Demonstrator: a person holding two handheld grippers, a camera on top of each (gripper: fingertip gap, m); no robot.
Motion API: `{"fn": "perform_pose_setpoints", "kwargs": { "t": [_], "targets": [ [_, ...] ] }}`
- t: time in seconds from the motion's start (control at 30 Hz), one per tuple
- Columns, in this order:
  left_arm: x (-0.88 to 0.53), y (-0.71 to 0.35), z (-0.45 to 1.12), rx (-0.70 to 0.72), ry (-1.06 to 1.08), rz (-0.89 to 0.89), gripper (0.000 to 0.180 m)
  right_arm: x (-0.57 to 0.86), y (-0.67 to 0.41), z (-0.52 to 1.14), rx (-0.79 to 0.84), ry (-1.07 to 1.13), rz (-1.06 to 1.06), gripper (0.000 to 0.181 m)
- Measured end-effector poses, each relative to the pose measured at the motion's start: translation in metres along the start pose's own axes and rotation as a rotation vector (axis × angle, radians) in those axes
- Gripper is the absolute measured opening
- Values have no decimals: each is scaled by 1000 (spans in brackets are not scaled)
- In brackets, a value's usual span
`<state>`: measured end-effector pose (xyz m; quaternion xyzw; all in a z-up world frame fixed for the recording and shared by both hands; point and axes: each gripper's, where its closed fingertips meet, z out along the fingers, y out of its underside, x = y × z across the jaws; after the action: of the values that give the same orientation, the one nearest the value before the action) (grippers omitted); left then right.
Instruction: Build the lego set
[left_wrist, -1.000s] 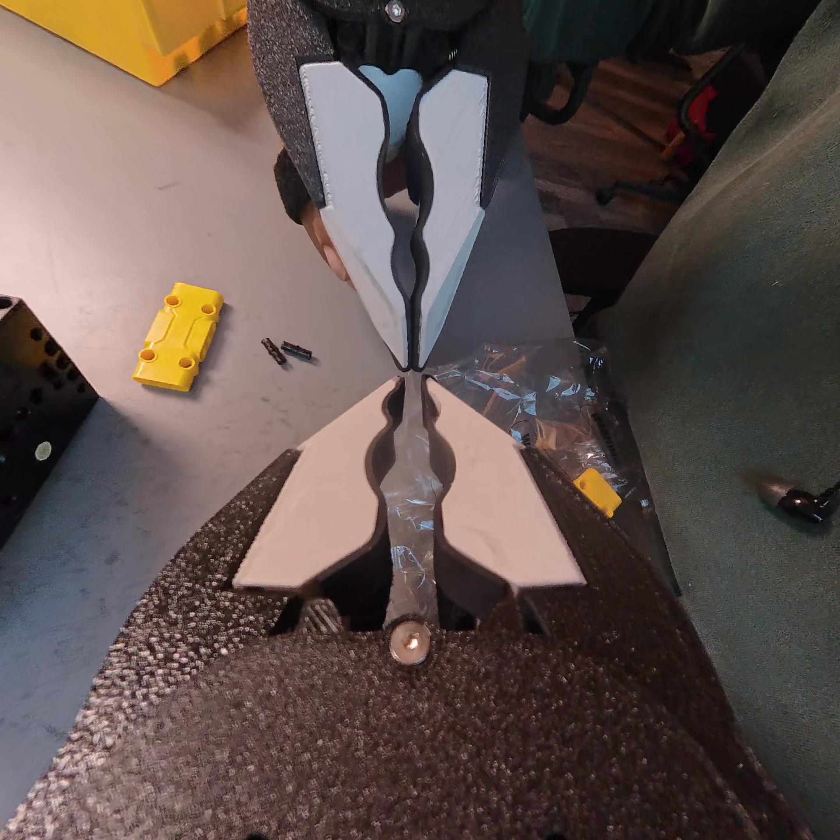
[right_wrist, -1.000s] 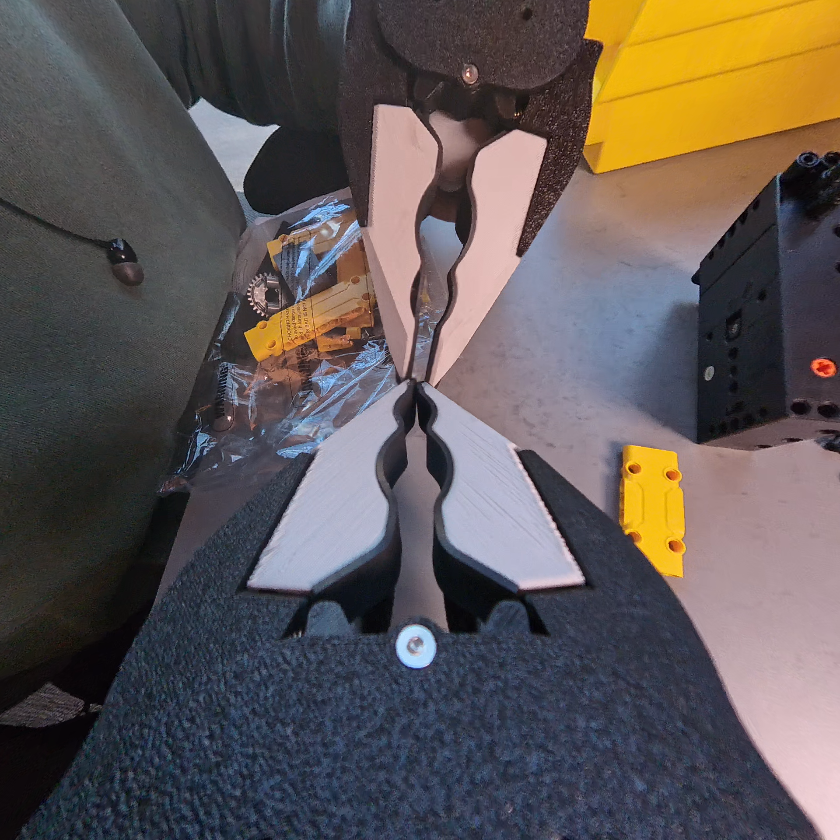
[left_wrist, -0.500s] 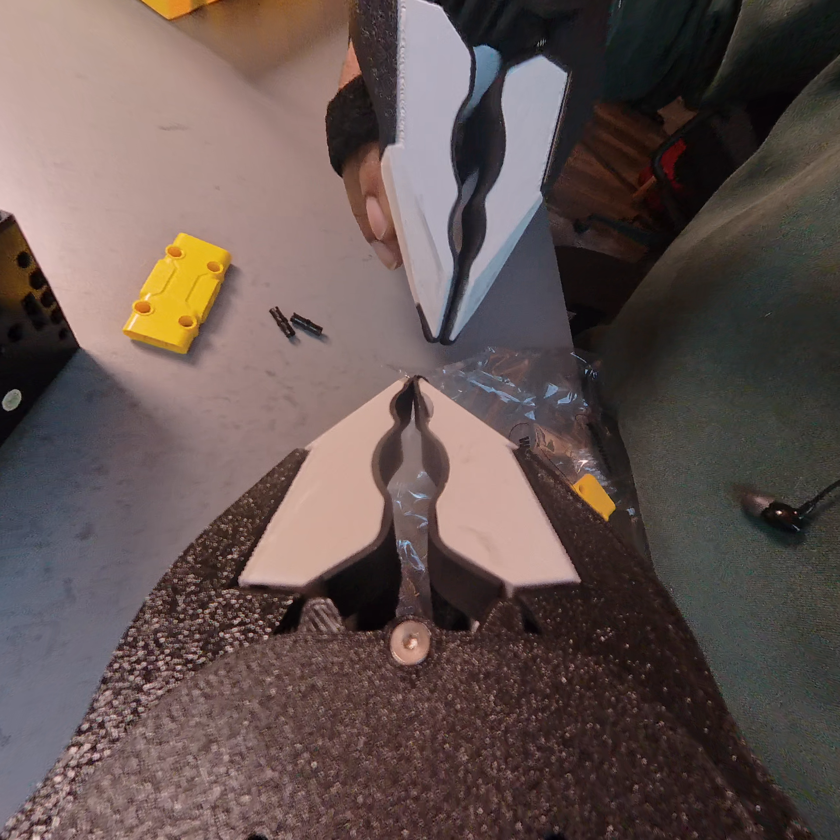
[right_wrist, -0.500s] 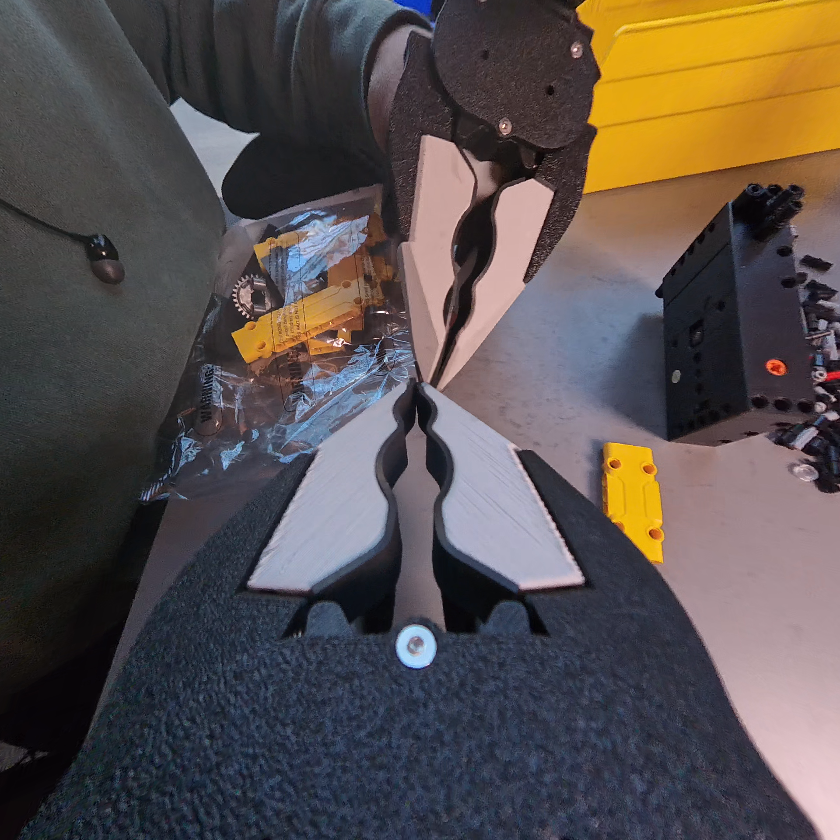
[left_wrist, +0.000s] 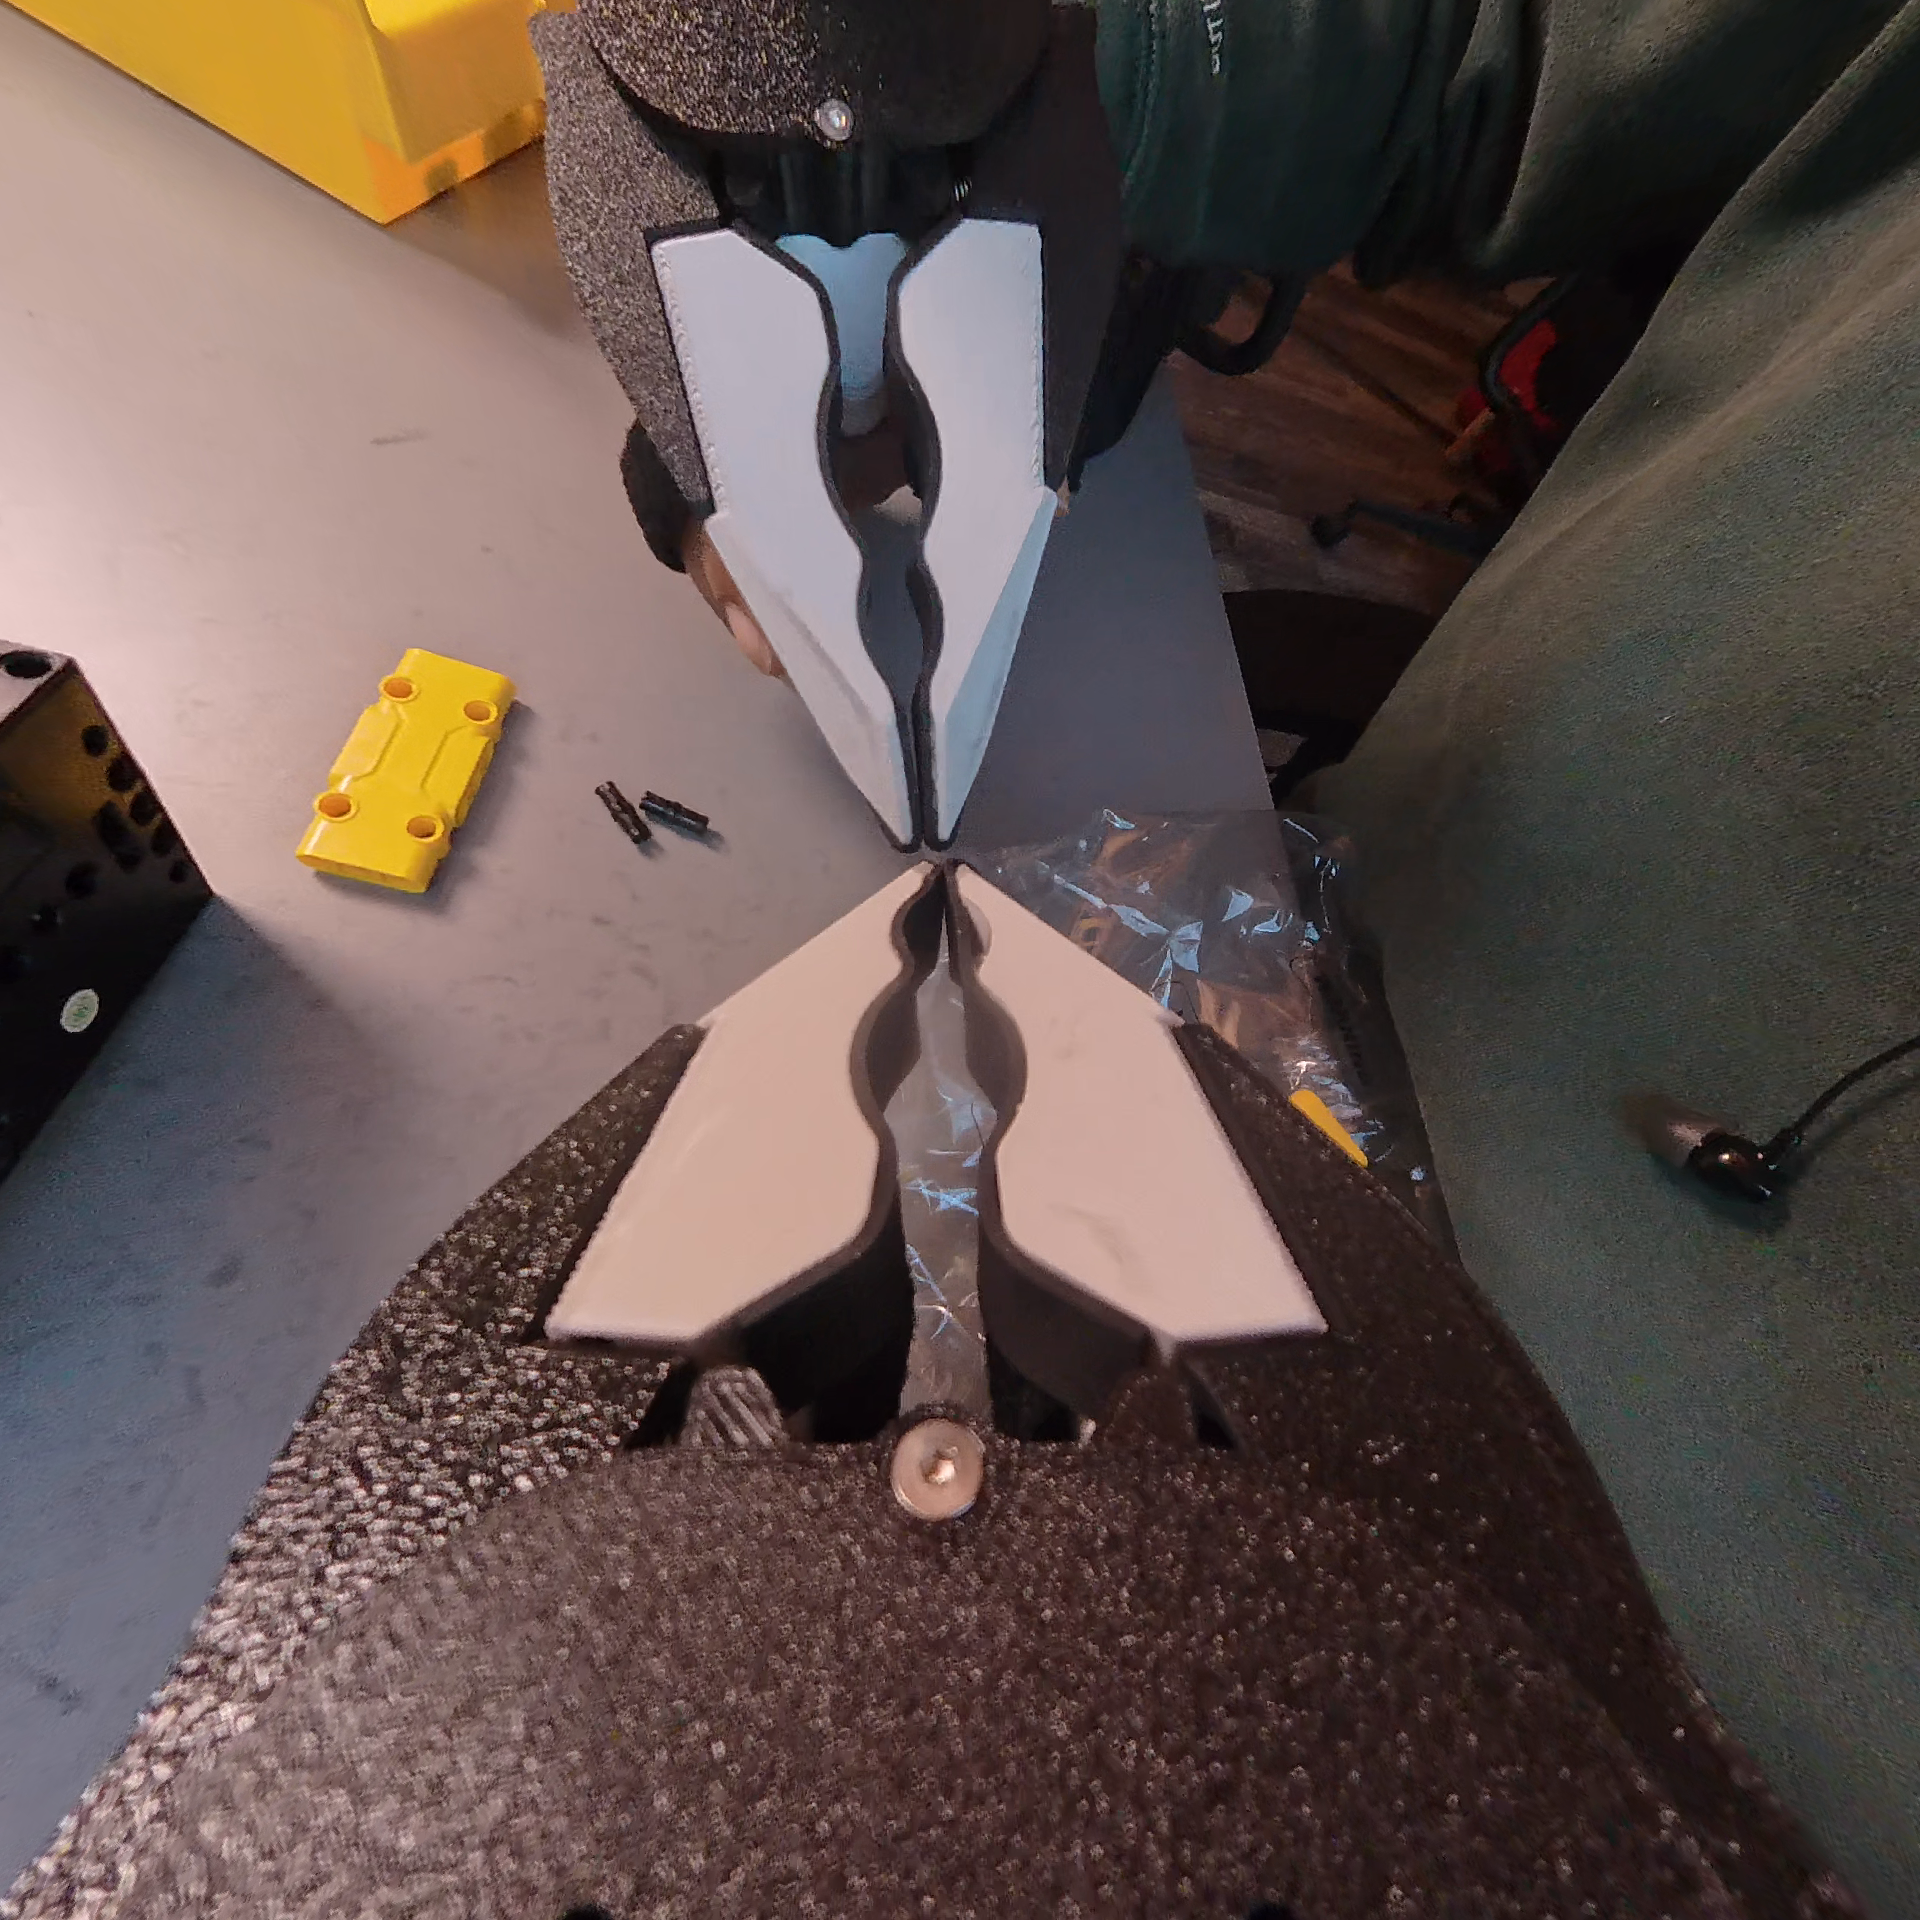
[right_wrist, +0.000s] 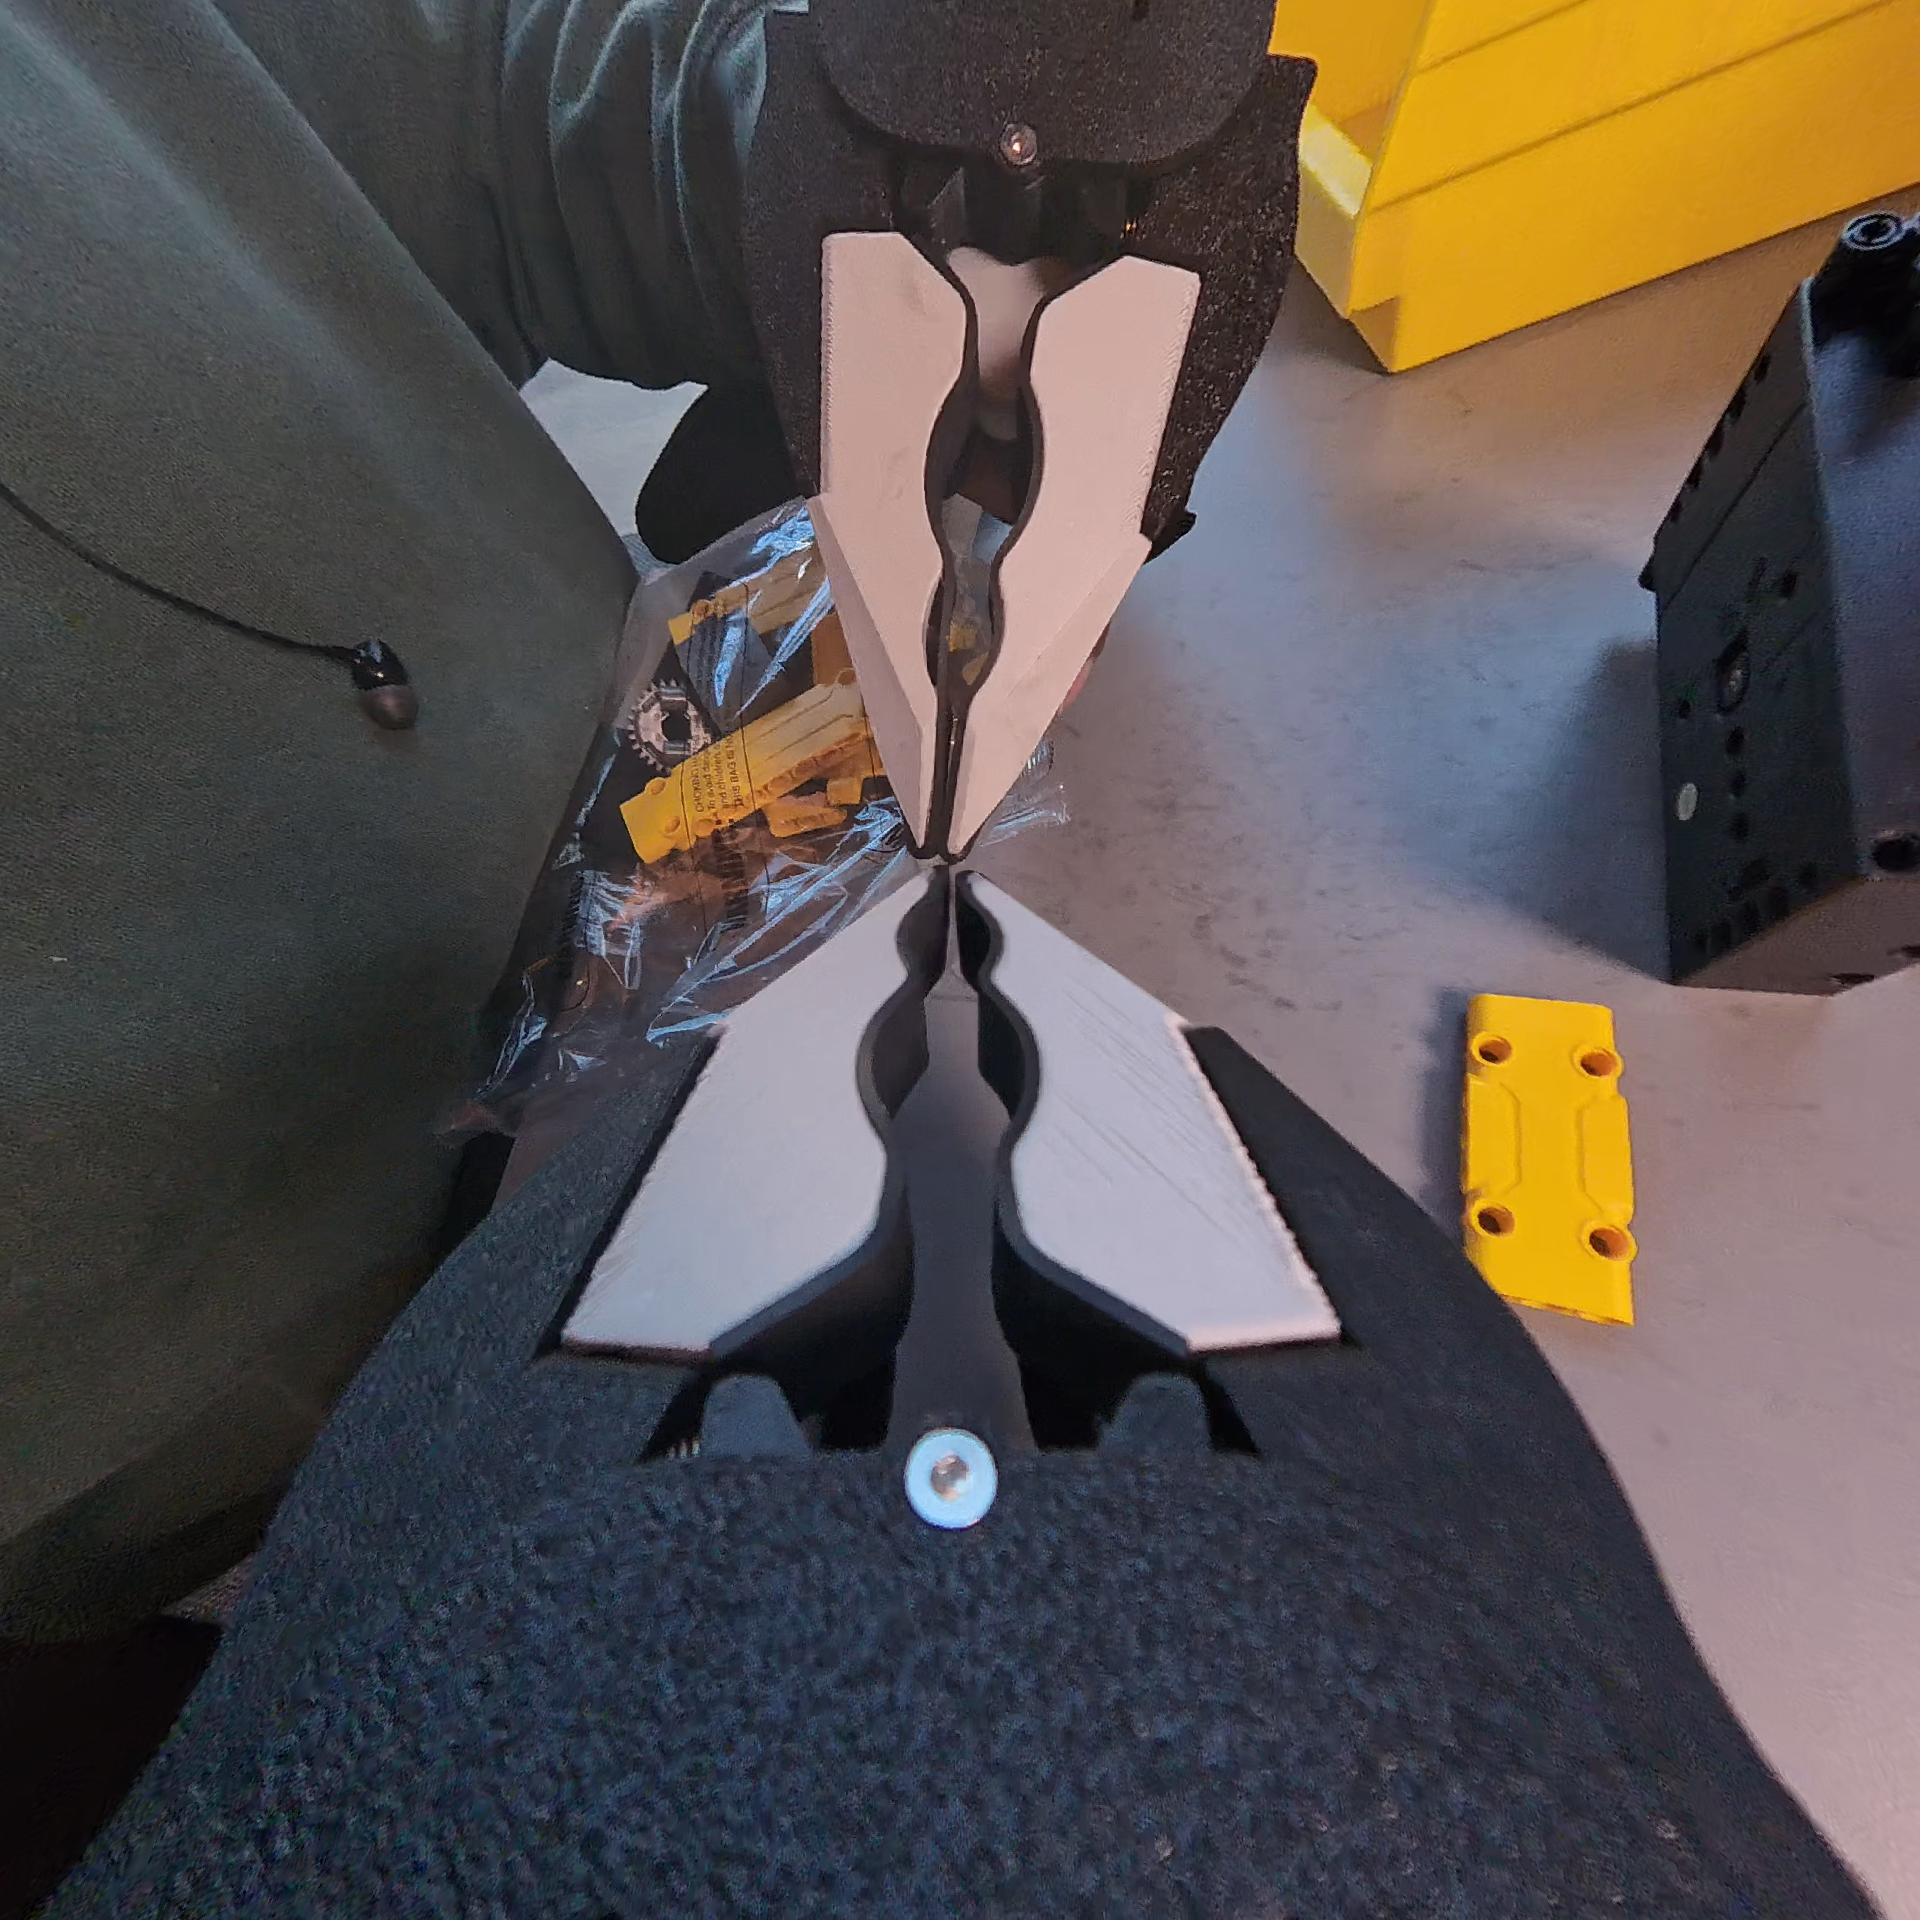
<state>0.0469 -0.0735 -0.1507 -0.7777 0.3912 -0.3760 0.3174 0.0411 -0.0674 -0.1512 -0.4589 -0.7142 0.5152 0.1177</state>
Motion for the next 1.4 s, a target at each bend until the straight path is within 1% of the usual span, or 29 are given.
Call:
{"fn": "perform_pose_setpoints", "kwargs": {
  "t": [0.2, 0.23, 0.3, 0.43, 0.53, 0.6, 0.77, 0.87, 0.93, 1.03, 1.1, 1.17, 1.23, 1.3, 1.4],
  "targets": [
    [2, 1, -1, 17, 17, -4, 0, -1, 0, 1, -1, -17, 15, 0],
    [3, 1, -1, 16, 20, 0, 0, -1, 0, 1, -4, -17, 19, 6],
    [3, -1, 0, 17, 18, 9, 0, -1, 1, 2, -10, -27, 24, 9],
    [2, -1, -1, 16, 14, 12, 0, -3, 1, 4, -9, -38, 7, 0],
    [2, -1, -2, 30, 25, -2, 0, -5, 0, 4, -4, -41, -10, 0],
    [1, -2, -2, 44, 29, -17, 12, -4, -2, 3, 4, -29, -19, 0],
    [2, 0, 1, 50, 43, -25, 1, -4, -3, 1, -4, -17, -41, 0],
    [3, -1, 1, 59, 82, -73, 0, -4, -3, 1, -5, 1, -66, 0],
    [0, 0, -1, 71, 126, -161, 0, -2, -4, 2, -17, 59, -130, 0],
    [-7, -2, -6, 123, 231, -346, 0, 7, -7, 2, -36, 221, -267, 0],
    [-9, -2, -8, 149, 307, -445, 0, 11, -10, 2, -56, 350, -439, 0],
    [-8, 1, -5, 136, 354, -493, 0, 9, -7, 4, -134, 454, -680, 0],
    [-5, 6, 0, 105, 384, -523, 0, 6, -2, 7, -217, 504, -871, 0],
    [-1, 9, 4, 79, 401, -536, 0, 0, 3, 9, -275, 512, -980, 0],
    [5, 12, 10, 58, 425, -549, 0, -7, 9, 10, -324, 491, -1056, 0]
  ]
}}
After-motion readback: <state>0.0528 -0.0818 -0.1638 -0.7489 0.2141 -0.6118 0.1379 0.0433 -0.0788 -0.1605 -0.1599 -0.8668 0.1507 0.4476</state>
